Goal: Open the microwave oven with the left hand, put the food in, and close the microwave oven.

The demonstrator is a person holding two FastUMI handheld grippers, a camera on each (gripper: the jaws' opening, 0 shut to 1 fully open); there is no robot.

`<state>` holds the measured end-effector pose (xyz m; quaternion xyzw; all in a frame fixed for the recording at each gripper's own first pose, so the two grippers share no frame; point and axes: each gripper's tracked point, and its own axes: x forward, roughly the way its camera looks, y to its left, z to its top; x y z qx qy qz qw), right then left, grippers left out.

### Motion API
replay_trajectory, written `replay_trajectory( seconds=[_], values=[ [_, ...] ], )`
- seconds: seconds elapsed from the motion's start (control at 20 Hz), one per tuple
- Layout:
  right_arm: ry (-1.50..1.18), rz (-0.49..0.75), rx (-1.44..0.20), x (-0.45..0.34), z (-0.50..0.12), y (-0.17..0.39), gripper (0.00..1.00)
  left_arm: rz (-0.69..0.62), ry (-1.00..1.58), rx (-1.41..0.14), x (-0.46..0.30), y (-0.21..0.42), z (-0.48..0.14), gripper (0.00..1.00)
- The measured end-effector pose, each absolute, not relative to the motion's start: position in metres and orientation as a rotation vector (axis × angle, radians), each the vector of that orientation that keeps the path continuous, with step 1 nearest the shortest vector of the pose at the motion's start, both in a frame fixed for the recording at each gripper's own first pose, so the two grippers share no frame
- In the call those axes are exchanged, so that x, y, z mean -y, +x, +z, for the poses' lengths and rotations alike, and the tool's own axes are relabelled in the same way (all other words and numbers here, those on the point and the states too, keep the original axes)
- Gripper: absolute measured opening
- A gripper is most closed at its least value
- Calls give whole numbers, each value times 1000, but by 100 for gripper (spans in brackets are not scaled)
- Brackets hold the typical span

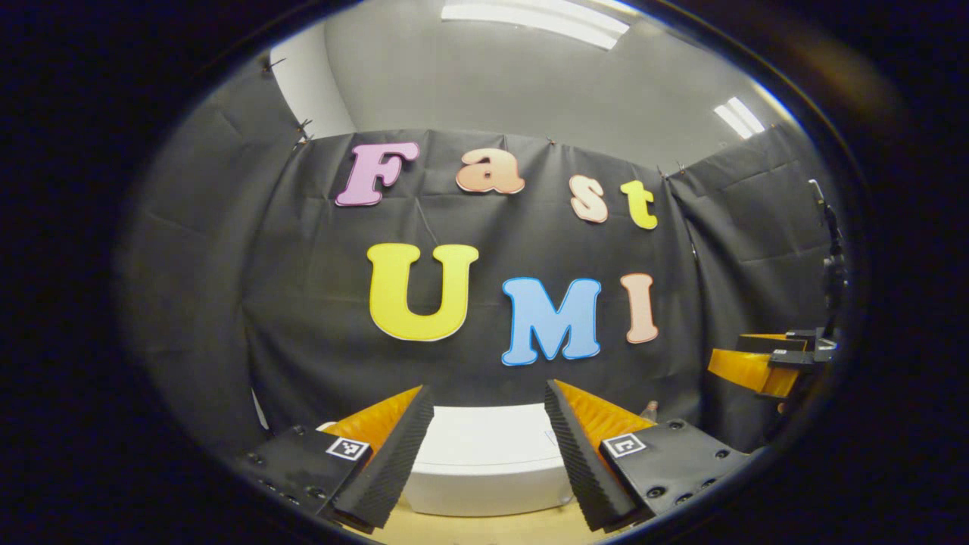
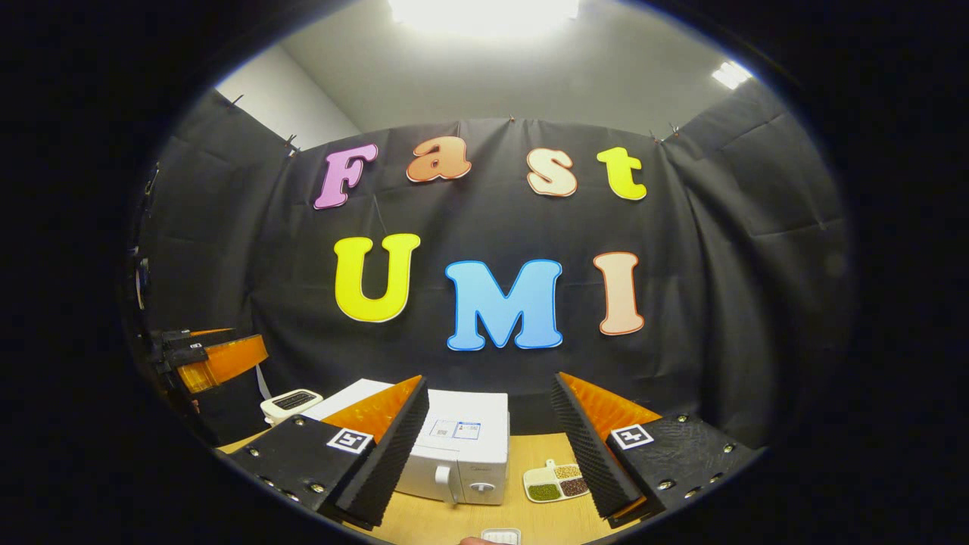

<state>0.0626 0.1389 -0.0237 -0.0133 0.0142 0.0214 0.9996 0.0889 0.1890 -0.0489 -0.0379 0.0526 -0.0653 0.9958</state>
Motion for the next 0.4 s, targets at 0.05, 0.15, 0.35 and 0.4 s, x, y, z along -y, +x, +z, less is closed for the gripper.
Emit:
replay_trajectory(
  seconds=[0.05,0.15,0.35,0.4],
  values=[
    [-30,37,-29,-145,-23,61,98,-136,-76,-106,-195,87,-48,97],
    [-29,31,-29,-157,-22,57,98,-147,-71,-87,-205,85,-43,97],
    [-33,23,-33,-179,-23,49,98,-186,-46,-71,-214,77,-40,97],
    [-39,21,-31,-182,-23,48,98,-193,-43,-65,-217,76,-40,97]
  ],
)
